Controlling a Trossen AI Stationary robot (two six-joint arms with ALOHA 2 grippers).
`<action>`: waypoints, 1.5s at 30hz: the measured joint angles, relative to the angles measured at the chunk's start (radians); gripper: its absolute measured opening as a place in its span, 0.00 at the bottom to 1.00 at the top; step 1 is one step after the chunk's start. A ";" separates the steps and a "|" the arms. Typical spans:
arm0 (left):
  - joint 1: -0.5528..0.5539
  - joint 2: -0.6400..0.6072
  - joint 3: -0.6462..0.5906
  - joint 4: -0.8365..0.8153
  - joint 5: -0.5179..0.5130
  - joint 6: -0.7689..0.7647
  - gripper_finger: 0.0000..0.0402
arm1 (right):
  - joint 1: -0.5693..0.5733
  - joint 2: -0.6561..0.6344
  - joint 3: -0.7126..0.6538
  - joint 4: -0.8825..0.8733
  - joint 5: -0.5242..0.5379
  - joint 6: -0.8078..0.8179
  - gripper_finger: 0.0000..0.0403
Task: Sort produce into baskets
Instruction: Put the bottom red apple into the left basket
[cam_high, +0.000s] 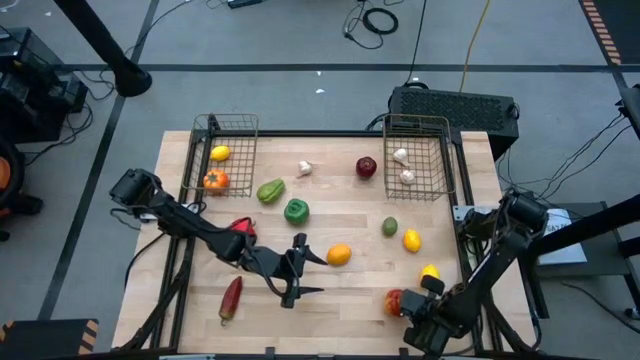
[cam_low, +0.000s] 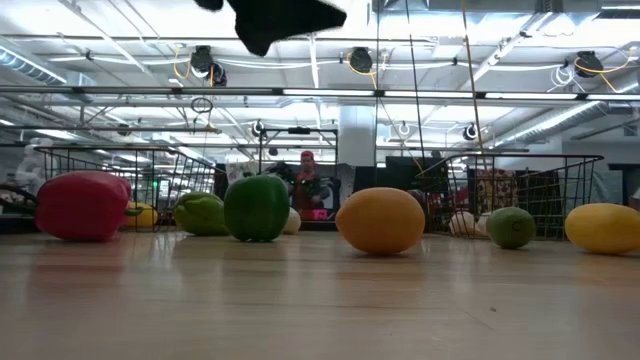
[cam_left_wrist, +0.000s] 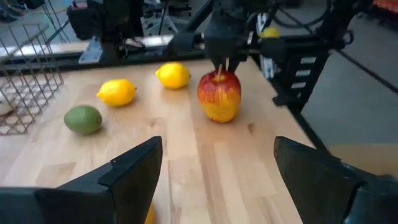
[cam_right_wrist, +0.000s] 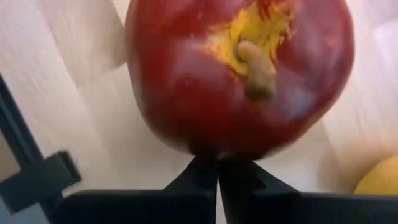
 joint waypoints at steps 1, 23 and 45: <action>0.003 0.009 0.000 0.001 -0.001 0.000 0.78 | -0.003 0.000 0.000 0.001 0.008 -0.008 0.00; 0.049 0.129 0.000 0.149 0.012 0.023 0.78 | -0.214 0.000 0.000 0.093 0.082 -0.352 0.00; 0.049 0.275 0.112 0.146 0.100 -0.037 0.78 | -0.388 0.001 0.001 0.317 0.086 -0.680 0.00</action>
